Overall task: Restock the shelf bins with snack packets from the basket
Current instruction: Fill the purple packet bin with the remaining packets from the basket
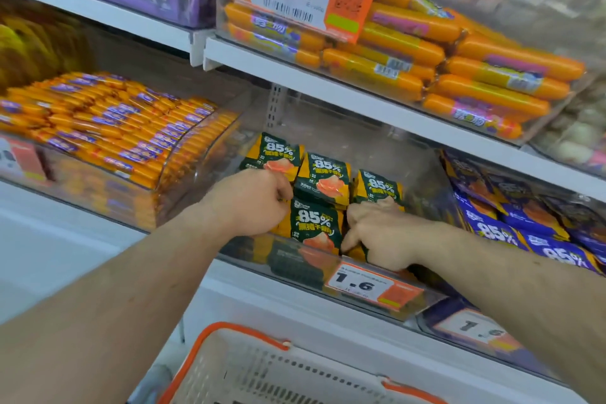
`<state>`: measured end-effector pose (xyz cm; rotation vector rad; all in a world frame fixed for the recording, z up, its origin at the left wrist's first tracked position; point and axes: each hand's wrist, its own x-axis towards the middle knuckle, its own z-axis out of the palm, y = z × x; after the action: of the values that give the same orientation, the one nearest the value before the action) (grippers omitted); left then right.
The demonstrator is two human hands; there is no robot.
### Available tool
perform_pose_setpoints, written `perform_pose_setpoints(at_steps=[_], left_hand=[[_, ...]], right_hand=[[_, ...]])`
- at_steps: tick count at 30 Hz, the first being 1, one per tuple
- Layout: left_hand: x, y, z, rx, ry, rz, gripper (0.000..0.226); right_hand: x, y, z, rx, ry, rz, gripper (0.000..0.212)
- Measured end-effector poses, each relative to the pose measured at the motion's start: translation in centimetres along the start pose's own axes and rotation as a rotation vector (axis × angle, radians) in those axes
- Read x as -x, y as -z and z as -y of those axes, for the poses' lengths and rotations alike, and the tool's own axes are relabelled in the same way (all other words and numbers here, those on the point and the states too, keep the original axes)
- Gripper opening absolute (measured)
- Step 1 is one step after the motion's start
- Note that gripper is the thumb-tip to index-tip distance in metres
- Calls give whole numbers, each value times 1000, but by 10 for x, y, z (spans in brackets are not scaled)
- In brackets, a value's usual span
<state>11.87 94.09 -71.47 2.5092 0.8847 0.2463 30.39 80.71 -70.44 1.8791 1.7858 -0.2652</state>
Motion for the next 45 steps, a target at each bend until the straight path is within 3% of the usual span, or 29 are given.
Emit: perform_pose_setpoints(at_steps=[8,15,18,20,22,24,26,28,34,38,45], left_hand=[[-2,2,4,-39,8,131,35],[-8,-2,8,-325,-35,350,36],[-7,-2,4,-406,-48,413,40],[-10,-5,5,-421,-55,439,46],[-13,-8,7,-415,-53,444,55],[-15,-10,7,-402,-42,410,54],[-16,-10,7,-441,-49,428,63],[-16,-10,7,-482,-53,447,71],[-16,-9,6,-448,-19,422,57],[-16,-10,6,-470,-54,443,70],[-15,-9,5,-460,-49,433,70]], right_hand=[[-2,-1,0,20,-2,59,37],[-1,1,1,-14,-38,102,45],[1,2,-1,-136,-72,19,52],[1,2,-3,-208,-96,-152,48],[-2,5,2,-242,-98,-358,38],[-10,8,16,-238,-58,-428,49],[-23,8,30,-207,-15,-368,68],[-33,5,35,-176,11,-337,65],[-28,1,21,-261,35,-315,80],[-31,0,22,-285,52,-325,78],[-35,1,20,-354,59,-326,80]])
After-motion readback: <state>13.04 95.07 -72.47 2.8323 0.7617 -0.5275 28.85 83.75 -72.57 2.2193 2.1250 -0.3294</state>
